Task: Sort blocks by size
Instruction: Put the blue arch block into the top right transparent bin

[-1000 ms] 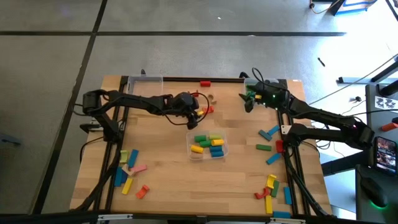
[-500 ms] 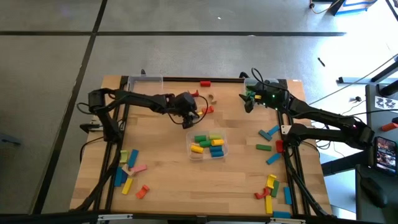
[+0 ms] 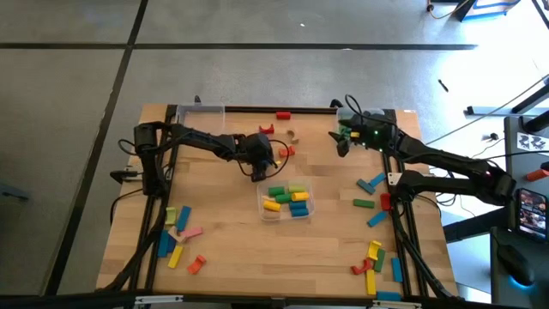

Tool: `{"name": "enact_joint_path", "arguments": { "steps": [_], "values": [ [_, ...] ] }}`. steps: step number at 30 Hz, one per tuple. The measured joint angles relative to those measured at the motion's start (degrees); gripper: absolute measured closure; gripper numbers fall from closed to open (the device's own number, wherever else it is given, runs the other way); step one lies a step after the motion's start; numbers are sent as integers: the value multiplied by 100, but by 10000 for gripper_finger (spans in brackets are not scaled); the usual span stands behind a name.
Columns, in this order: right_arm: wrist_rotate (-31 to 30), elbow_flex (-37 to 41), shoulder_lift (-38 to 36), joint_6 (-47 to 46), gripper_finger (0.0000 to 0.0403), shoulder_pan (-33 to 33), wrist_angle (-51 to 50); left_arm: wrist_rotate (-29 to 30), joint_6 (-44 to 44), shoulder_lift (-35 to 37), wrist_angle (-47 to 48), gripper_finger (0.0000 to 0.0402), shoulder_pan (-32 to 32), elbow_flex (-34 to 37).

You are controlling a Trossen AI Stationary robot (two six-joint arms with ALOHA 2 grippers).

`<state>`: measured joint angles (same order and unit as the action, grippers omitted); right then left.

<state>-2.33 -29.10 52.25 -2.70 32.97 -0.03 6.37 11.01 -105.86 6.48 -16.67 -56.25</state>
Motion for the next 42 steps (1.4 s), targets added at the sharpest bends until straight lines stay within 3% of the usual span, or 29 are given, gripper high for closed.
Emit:
{"name": "enact_joint_path", "arguments": {
  "steps": [7, 11, 14, 19, 28, 42],
  "values": [
    [45, 0, 57, 20, 117, 0, -1, 13, 39, 0, -16, 310, 0, -2],
    [55, 0, 57, 155, 117, 0, -2, 15, 39, 8, -18, 336, 2, -7],
    [428, 1, 57, 275, 117, 2, 0, 19, 36, 96, 46, 349, 11, -4],
    [1376, 1, 57, 462, 117, 0, 40, 42, 3, 534, 21, 354, 116, 2],
    [2425, 0, 57, 472, 117, -91, 483, 37, -3, 1300, -573, 355, 574, 0],
    [2496, 2, 209, 991, 117, -1409, 1760, -361, 337, 1351, -2096, 355, 1251, 0]
  ]
}}
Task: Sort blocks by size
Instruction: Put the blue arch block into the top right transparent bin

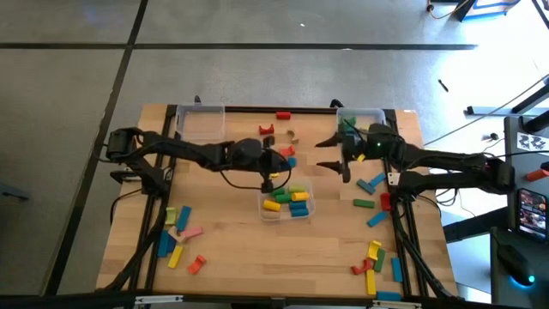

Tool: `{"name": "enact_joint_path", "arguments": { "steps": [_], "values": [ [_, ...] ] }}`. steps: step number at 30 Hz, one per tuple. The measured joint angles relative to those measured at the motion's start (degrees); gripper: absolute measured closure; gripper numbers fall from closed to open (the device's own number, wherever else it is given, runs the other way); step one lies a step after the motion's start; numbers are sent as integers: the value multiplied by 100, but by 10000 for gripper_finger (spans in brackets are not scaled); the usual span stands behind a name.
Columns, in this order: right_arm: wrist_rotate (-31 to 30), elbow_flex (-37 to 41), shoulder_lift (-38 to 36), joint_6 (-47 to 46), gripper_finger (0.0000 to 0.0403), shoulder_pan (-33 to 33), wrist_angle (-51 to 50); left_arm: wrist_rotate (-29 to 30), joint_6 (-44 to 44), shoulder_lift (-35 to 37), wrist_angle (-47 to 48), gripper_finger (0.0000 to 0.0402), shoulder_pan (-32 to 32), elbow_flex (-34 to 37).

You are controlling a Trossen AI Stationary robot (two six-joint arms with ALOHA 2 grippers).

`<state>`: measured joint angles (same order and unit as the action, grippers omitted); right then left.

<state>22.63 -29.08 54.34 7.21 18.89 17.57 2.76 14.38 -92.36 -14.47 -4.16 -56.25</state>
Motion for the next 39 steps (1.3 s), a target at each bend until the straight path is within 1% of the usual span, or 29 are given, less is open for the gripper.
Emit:
{"name": "enact_joint_path", "arguments": {
  "steps": [3, 7, 15, 28, 33, 36, 39],
  "values": [
    [0, 0, 214, 67, 117, -225, 387, -117, 2, 0, -282, 355, 67, 0],
    [-5, -2, 614, 72, 117, -450, 1046, -133, -1, 0, -610, 355, 155, 0],
    [-266, -5, 1275, 6, 117, -741, 2079, -133, -16, 0, -809, 355, 274, 0],
    [-256, -510, 2010, -112, 117, -1072, 2195, -131, -114, 0, -1070, 355, 270, -2],
    [-577, -594, 2058, -114, 117, -1236, 2315, -130, -151, 0, -1045, 355, 270, -2],
    [-615, -596, 2056, -112, 126, -1297, 2335, -133, -165, 0, -1050, 355, 270, -2],
    [-658, -596, 2056, -112, 149, -1289, 2320, -135, -149, 0, -1056, 355, 272, -2]
  ]
}}
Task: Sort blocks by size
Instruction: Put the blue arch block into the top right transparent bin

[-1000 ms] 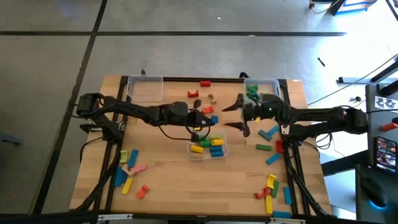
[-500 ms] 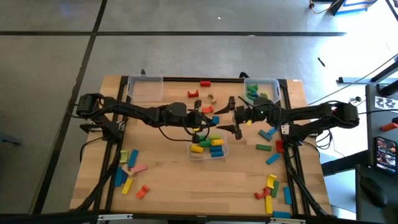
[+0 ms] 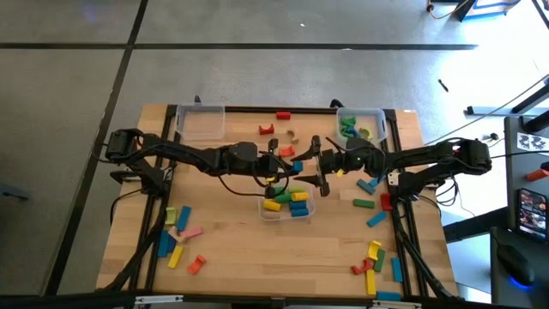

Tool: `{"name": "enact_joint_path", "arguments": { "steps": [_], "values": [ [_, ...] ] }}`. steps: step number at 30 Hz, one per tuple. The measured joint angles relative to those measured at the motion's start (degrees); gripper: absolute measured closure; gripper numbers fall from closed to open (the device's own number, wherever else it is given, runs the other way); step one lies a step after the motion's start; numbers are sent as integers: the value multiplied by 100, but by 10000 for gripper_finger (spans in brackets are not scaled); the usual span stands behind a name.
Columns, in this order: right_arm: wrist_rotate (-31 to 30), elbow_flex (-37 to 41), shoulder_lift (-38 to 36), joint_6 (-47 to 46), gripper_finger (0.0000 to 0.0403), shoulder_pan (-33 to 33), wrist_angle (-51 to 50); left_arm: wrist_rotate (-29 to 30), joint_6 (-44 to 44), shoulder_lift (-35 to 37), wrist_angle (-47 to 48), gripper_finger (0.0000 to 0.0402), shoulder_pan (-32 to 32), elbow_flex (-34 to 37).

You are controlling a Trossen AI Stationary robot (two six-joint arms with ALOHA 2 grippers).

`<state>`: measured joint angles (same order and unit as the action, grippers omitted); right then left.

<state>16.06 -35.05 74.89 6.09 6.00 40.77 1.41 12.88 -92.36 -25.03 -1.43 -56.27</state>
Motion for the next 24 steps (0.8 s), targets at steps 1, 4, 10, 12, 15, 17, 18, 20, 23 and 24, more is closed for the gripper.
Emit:
{"name": "enact_joint_path", "arguments": {
  "steps": [1, 4, 10, 12, 15, 17, 18, 20, 23, 24],
  "values": [
    [-10, 1, 0, 0, 158, 0, -9, -1, 0, 0, -2, 355, 0, 0],
    [-11, 2, 0, 4, 185, 2, -35, 0, -2, 0, -3, 355, 7, 0],
    [-32, 0, 0, 54, 238, 4, -69, -14, -22, 0, -8, 354, 11, 0],
    [-39, 0, 0, 171, 256, 2, -118, -8, -111, 0, -11, 354, 11, 0],
    [-98, 0, -3, 197, 270, 2, -125, 7, -182, 0, -16, 354, 8, 2],
    [-141, 0, -4, 204, 270, 2, -142, 10, -197, 0, 6, 348, 7, 2],
    [-146, 0, -3, 214, 268, 0, -166, 11, -201, 0, 12, 341, 4, 2],
    [-147, 0, -2, 215, 260, 0, -178, 18, -202, 0, 20, 321, 4, 1],
    [-153, 0, -2, 216, 254, 0, -197, 11, -198, 0, 50, 285, 6, 1],
    [-155, 0, -3, 217, 256, 2, -209, 13, -173, 25, 88, 275, 7, 0]
  ]
}}
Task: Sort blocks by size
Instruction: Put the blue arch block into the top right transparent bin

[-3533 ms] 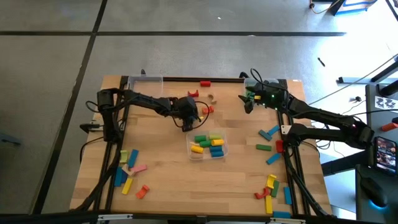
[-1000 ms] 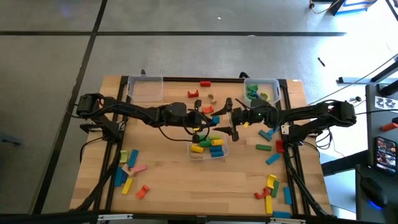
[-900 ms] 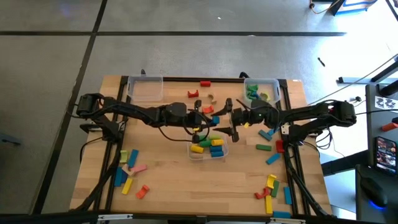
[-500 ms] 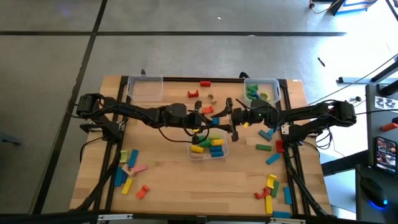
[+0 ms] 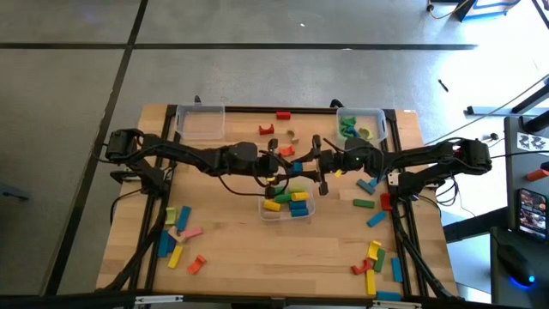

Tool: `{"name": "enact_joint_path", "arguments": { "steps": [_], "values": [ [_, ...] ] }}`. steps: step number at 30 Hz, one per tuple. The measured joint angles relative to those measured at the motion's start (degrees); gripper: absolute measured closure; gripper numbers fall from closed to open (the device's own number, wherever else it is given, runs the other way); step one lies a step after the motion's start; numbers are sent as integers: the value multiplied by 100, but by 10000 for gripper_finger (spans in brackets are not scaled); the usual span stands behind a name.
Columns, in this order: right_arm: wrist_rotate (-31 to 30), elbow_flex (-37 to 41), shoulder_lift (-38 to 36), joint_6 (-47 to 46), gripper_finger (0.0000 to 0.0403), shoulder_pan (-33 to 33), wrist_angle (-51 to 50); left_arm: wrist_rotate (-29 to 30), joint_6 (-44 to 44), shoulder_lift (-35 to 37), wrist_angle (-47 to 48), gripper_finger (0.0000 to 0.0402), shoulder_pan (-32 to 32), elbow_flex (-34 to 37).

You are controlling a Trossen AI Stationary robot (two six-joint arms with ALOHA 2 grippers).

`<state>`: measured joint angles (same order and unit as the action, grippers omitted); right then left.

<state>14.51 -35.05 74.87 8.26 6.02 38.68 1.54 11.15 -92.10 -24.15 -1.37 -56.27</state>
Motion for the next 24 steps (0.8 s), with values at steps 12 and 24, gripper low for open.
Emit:
{"name": "enact_joint_path", "arguments": {
  "steps": [12, 24],
  "values": [
    [-1817, 7, -447, 620, 253, 0, -1000, 531, 217, 927, 2156, 233, -57, -4],
    [-4956, 7, -913, 868, 257, 68, -2132, 549, -333, 910, 2494, 233, -457, 167]
  ]
}}
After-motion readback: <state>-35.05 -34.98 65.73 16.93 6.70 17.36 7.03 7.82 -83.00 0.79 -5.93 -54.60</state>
